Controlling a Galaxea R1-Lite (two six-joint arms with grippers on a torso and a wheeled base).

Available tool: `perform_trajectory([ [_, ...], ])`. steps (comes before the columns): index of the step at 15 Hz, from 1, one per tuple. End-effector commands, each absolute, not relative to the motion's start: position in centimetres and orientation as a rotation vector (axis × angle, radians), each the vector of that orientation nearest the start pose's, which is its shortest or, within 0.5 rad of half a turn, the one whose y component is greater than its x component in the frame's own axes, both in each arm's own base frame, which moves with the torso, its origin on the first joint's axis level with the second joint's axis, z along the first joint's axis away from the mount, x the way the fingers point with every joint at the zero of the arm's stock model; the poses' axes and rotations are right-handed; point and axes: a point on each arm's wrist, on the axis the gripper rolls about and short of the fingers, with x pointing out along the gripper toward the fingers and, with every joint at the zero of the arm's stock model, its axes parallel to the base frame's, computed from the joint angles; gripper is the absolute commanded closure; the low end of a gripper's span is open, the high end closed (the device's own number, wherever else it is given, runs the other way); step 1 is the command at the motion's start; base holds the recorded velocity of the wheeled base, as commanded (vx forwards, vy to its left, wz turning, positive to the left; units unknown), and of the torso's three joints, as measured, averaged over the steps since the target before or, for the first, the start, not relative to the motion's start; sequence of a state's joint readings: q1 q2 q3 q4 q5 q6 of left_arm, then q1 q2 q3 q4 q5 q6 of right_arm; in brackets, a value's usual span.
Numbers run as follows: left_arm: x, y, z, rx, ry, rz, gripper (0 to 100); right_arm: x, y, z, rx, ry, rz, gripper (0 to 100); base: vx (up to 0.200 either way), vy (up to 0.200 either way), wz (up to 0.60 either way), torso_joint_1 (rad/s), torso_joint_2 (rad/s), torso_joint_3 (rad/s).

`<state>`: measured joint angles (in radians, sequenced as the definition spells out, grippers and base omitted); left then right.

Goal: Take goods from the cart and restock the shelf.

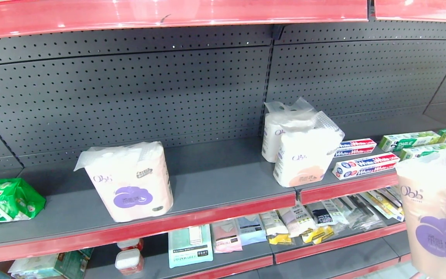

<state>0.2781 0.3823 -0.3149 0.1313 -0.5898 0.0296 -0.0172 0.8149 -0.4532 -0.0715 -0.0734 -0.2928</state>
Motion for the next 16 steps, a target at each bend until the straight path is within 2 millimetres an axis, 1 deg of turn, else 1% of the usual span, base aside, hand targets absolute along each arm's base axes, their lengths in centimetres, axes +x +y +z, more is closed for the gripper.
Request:
perform_trajectory([
  [1,-4.7,-2.3,14.5,0.028,0.034,-0.41,0,7.6,-0.3,19.8,-0.305,0.275,-0.05,100,0.0,0.0,0.0,0.0,0.0,0.0],
  [3,-4.6,-2.2,13.8,0.033,0.063,-0.359,0,6.8,-0.3,19.9,-0.317,0.243,-0.05,100,0.0,0.0,0.0,0.0,0.0,0.0],
  [4,-4.6,-2.2,13.6,0.031,0.069,-0.353,0,6.8,-0.2,20.1,-0.321,0.237,-0.049,100,0.0,0.0,0.0,0.0,0.0,0.0],
  [5,-4.4,-2.1,13.1,0.037,0.087,-0.348,0,6.7,-0.1,20.7,-0.338,0.208,-0.027,100,0.0,0.0,0.0,0.0,0.0,0.0],
  [7,-3.9,-2.0,11.9,0.07,0.121,-0.322,0,6.6,0.3,21.2,-0.375,0.173,0.057,100,0.0,0.0,0.0,0.0,0.0,0.0],
  [9,-3.6,-1.8,11.2,0.092,0.144,-0.284,0,6.9,0.6,21.9,-0.404,0.153,0.1,100,0.0,0.0,0.0,0.0,0.0,0.0],
  [10,-3.6,-1.8,11.2,0.095,0.149,-0.276,0,7.3,1.0,22.7,-0.408,0.132,0.14,100,0.0,0.0,0.0,0.0,0.0,0.0],
  [11,-3.5,-1.8,10.7,0.096,0.167,-0.264,0,7.8,1.4,23.9,-0.408,0.101,0.195,100,0.0,0.0,0.0,0.0,0.0,0.0],
  [12,-3.3,-1.6,10.0,0.11,0.194,-0.226,0,8.2,1.9,24.6,-0.409,0.085,0.239,100,0.0,0.0,0.0,0.0,0.0,0.0],
  [13,-3.1,-1.5,9.4,0.123,0.217,-0.188,0,8.5,2.2,24.9,-0.411,0.08,0.271,100,0.0,0.0,0.0,0.0,0.0,0.0],
  [14,-3.0,-1.4,9.2,0.132,0.225,-0.156,0,8.6,2.7,25.0,-0.412,0.073,0.32,100,0.0,0.0,0.0,0.0,0.0,0.0],
  [16,-3.0,-1.4,9.2,0.146,0.226,-0.144,0,8.6,3.0,24.5,-0.411,0.086,0.356,100,0.0,0.0,0.0,0.0,0.0,0.0],
])
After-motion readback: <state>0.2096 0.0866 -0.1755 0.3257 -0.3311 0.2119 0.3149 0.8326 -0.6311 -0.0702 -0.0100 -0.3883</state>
